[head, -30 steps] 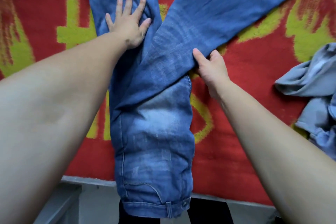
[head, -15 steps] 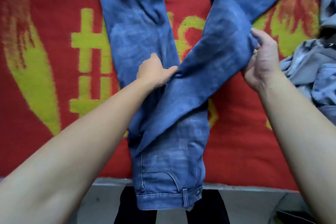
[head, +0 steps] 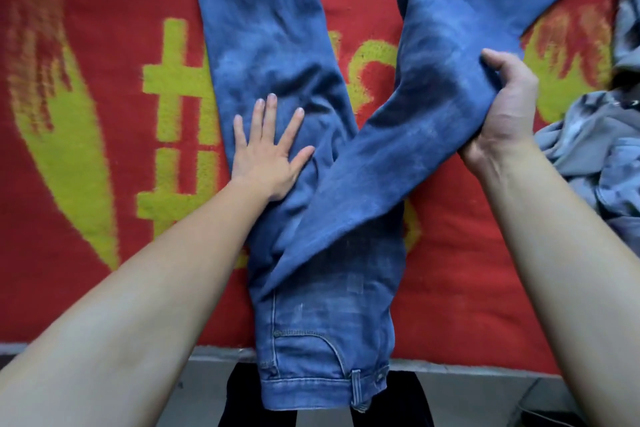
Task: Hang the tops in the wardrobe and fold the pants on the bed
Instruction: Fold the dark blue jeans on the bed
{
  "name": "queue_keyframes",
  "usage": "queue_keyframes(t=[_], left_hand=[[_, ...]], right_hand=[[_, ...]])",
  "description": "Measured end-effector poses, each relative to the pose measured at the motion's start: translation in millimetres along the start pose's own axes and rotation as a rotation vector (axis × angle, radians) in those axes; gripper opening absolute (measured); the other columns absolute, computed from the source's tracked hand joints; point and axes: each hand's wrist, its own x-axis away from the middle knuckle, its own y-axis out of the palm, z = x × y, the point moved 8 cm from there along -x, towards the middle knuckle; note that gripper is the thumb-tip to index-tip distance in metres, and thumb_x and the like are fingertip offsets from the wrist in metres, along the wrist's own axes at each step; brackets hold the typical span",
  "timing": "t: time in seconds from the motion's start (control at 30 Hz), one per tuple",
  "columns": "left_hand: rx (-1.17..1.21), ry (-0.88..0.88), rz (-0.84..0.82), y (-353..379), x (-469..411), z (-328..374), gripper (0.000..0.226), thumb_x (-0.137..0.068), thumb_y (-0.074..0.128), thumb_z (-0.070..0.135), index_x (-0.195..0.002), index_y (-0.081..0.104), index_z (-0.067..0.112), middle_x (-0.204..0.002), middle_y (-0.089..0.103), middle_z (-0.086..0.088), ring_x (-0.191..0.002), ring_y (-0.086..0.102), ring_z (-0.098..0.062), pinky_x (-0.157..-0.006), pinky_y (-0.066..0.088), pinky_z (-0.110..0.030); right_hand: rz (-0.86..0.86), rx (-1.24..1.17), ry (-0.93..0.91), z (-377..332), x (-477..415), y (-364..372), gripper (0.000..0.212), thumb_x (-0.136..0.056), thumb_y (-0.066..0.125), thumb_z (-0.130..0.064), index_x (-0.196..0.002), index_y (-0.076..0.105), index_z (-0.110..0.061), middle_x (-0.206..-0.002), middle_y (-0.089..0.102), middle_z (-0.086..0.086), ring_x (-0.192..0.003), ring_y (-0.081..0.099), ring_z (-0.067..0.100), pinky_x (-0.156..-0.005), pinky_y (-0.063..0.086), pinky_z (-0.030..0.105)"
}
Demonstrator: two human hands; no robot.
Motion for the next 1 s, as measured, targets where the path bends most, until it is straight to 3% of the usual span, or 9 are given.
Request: queue_keyframes(t=[0.07, 0.17, 0.3, 0.4, 0.5, 0.63, 0.7, 0.83, 1.0], left_hand=[[0.123, 0.033, -0.03, -11.7, 1.1, 0.0, 0.067, -0.099, 0.022, 0.062, -0.157, 0.005, 0.034, -0.165, -0.014, -0.011, -0.151, -0.015, -0.027, -0.118, -0.005, -0.059], [0.493, 0.069, 0.234, -55.3, 24.0, 2.7, 0.061, -0.099, 0.027, 0.061, -0.127, 0.06, 0.018, -0.138, 0.051, -0.012, -0.13, 0.045, -0.027, -0.106, 0.034, -0.049], [0.681, 0.16, 0.318, -74.1, 78.0, 11.2, 0.052, -0.088, 0.038, 0.077, -0.082, 0.037, 0.026, -0.075, 0.04, 0.009, -0.066, 0.044, -0.019, -0.061, 0.037, -0.035], [0.616, -0.046, 0.365, -54.8, 76.7, -24.1, 0.042, -0.095, 0.059, 0.043, -0.072, 0.031, 0.022, -0.059, 0.037, 0.002, -0.059, 0.05, -0.036, -0.053, 0.034, -0.04], [0.751, -0.387, 0.173, -12.0, 64.5, -72.1, 0.045, -0.098, 0.058, 0.03, -0.064, 0.031, 0.017, -0.057, 0.039, -0.003, -0.072, 0.054, -0.042, -0.059, 0.021, -0.039], [0.706, -0.503, 0.126, 0.4, 57.8, -69.6, 0.028, -0.097, 0.052, 0.033, -0.081, 0.043, 0.013, -0.089, 0.063, -0.021, -0.09, 0.058, -0.044, -0.067, 0.031, -0.04], [0.718, -0.512, 0.176, -12.1, 48.6, -59.5, 0.031, -0.093, 0.054, 0.041, -0.103, 0.048, 0.012, -0.108, 0.064, -0.017, -0.101, 0.059, -0.041, -0.076, 0.04, -0.042], [0.633, -0.341, 0.322, -60.9, 3.0, -41.8, 0.053, -0.089, 0.057, 0.056, -0.125, 0.048, 0.018, -0.122, 0.058, -0.007, -0.113, 0.056, -0.032, -0.087, 0.045, -0.042], [0.453, -0.213, 0.344, -109.1, -53.6, -33.9, 0.024, -0.092, 0.054, 0.031, -0.112, 0.057, 0.019, -0.101, 0.069, -0.019, -0.097, 0.063, -0.042, -0.069, 0.038, -0.041]], right_hand=[[0.017, 0.037, -0.145, -7.2, -5.0, 21.8, 0.032, -0.087, 0.049, 0.004, -0.118, 0.055, 0.006, -0.096, 0.061, 0.016, -0.084, 0.061, 0.028, -0.079, 0.054, 0.035], [0.016, 0.178, -0.211, 4.7, -17.9, 66.4, 0.08, -0.081, 0.051, 0.006, -0.154, 0.025, -0.013, -0.114, 0.059, 0.016, -0.081, 0.065, 0.021, -0.072, 0.057, 0.034], [-0.101, 0.659, -0.229, 38.9, -32.8, 135.0, 0.109, -0.065, 0.055, -0.01, -0.16, 0.002, -0.02, -0.16, 0.03, 0.015, -0.13, 0.05, 0.031, -0.114, 0.038, 0.053], [-0.161, 0.77, -0.097, 71.1, -42.8, 152.2, 0.103, -0.073, 0.057, -0.011, -0.159, 0.002, -0.025, -0.14, 0.051, 0.008, -0.115, 0.06, 0.031, -0.102, 0.048, 0.054], [-0.026, 0.779, -0.037, 85.5, -49.7, 136.1, 0.071, -0.082, 0.065, -0.014, -0.142, 0.028, -0.021, -0.13, 0.05, 0.006, -0.116, 0.056, 0.023, -0.103, 0.049, 0.05], [0.161, 0.42, 0.073, 94.1, -52.5, 103.7, 0.032, -0.087, 0.072, -0.019, -0.106, 0.047, -0.015, -0.112, 0.064, 0.011, -0.106, 0.068, 0.028, -0.084, 0.06, 0.046], [0.215, 0.219, 0.114, 93.3, -55.6, 93.4, 0.024, -0.089, 0.072, -0.022, -0.096, 0.05, -0.016, -0.106, 0.069, 0.01, -0.101, 0.071, 0.03, -0.075, 0.062, 0.043], [0.218, 0.028, 0.155, 82.7, -70.9, 87.0, 0.05, -0.09, 0.069, -0.043, -0.129, 0.056, -0.014, -0.123, 0.068, 0.011, -0.098, 0.071, 0.029, -0.073, 0.062, 0.039], [0.378, 0.022, 0.017, 47.7, -94.0, 82.1, 0.046, -0.093, 0.066, -0.031, -0.132, 0.052, -0.01, -0.123, 0.066, 0.015, -0.103, 0.07, 0.031, -0.062, 0.061, 0.038]])
